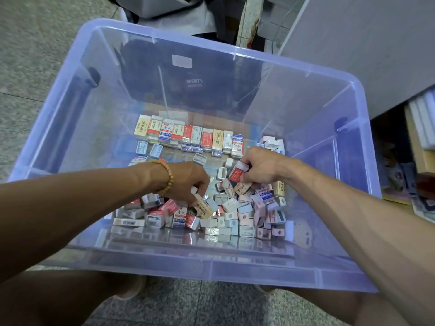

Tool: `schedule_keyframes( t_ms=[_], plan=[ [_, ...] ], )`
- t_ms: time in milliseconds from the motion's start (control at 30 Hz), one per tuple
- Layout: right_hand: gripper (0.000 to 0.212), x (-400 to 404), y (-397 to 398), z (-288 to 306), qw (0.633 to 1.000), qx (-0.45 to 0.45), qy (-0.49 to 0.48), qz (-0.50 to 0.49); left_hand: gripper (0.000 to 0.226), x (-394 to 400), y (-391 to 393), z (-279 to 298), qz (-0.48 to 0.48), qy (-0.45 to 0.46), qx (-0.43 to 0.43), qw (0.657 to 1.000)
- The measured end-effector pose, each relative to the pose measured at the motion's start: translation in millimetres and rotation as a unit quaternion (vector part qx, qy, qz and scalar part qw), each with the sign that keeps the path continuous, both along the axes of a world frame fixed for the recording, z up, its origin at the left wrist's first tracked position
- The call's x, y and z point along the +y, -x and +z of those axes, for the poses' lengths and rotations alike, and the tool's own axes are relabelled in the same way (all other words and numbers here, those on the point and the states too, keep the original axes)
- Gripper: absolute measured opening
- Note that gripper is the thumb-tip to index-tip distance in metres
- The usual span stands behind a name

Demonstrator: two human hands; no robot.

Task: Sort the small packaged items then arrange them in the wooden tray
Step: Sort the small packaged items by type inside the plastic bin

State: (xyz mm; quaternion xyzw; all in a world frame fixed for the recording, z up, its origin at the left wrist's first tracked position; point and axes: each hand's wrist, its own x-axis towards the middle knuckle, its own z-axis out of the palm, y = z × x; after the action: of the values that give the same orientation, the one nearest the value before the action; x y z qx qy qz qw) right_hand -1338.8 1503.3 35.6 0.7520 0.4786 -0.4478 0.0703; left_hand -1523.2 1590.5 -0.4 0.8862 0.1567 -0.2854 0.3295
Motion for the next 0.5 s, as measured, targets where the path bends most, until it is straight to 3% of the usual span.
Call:
schedule_keyframes(
  t_ms=[233,400,500],
  plan=[
    [0.005,3.9,-0.3,3.3,0.991,0.022,-0.036,-0.130,0.020,-0.2,-1.7,9.4,0.041,0.031,0.025,0.998],
    [0.009,6.7,5.2,0.1,0.982,0.041,-0.040,-0.180,0.019,-4.9,-1.5,9.0,0.053,0.040,0.032,0.997],
    [0.023,9.5,5.0,0.0,0.979,0.036,-0.039,-0.197,0.019,-2.9,-1.9,8.3,0.066,0.047,0.028,0.996]
  ],
)
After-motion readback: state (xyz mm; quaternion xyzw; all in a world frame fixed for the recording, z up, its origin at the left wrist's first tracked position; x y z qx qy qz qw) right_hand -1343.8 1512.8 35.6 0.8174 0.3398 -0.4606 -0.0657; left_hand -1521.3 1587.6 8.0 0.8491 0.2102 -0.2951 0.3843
